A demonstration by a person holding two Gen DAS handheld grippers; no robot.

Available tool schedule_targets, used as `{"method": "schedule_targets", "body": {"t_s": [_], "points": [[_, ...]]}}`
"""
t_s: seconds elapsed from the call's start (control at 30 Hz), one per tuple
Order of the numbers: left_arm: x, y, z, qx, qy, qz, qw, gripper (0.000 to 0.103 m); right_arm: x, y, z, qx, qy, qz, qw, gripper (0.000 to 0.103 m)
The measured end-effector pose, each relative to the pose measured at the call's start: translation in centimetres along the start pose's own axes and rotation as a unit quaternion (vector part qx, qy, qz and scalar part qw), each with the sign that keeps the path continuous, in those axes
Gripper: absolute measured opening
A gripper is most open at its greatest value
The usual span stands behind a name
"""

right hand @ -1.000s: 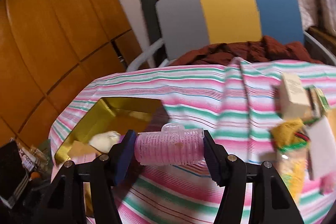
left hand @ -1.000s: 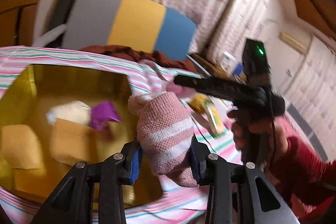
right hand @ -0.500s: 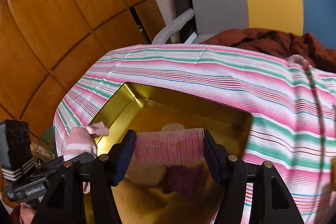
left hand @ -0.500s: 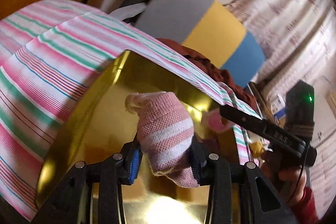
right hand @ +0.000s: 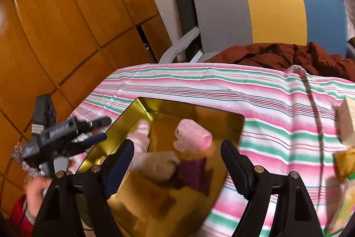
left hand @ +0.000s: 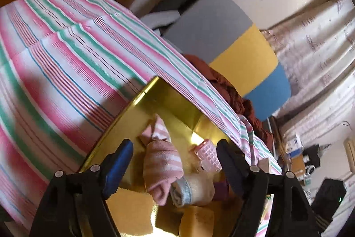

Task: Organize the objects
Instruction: 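Carry the sock and pink roller over the gold tray and open both tools, then grasp the clear pink hair roller with the right tool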

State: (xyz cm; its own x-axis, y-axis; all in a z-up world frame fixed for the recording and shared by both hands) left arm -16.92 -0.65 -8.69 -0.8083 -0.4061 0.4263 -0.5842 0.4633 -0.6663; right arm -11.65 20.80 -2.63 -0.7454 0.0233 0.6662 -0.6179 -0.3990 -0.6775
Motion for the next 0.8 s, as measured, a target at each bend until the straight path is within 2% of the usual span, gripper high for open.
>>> {"method": "schedule_targets", "body": {"t_s": [0.2,0.47,0.6,0.8], "points": [[-1.8,-1.3,-1.3,0.015,0.026,-0.015,0.9994,0.079,-1.5,-2.9,-2.1,-0.011,0.023,-0.011,1.0,0.084],[-6.5,-1.4,-6.4,-0.01,0.109,0.013,0.994,0.079,-4.3,-4.5,-5.5,-0.04,0.047,0.005,0.998,0.085],[-9.4,-1.6,-9.7,-0.04,0.15,0.035,0.9873,0.079,-5.9,-5.2,-7.1,-0.053,0.052,0.018,0.997,0.087],[-12.8,-1.3,-13.8,-0.049,0.224,0.054,0.9719,0.079,-8.3,-6.9,-10.7,-0.09,0.062,0.029,0.994,0.087]]}}
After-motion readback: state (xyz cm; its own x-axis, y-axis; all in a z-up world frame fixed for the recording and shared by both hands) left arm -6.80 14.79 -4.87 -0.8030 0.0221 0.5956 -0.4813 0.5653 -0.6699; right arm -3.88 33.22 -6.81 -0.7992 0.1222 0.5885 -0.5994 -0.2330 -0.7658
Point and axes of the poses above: each gripper's, at about its wrist camera, not at the fingertips, and y roughly the way its jaws point, z to its left, x to its top, the point moved 9 cm from there along y, roughly the way its jaws point, and after that the axes turned 3 degrees about z, right-handed, at the moved point
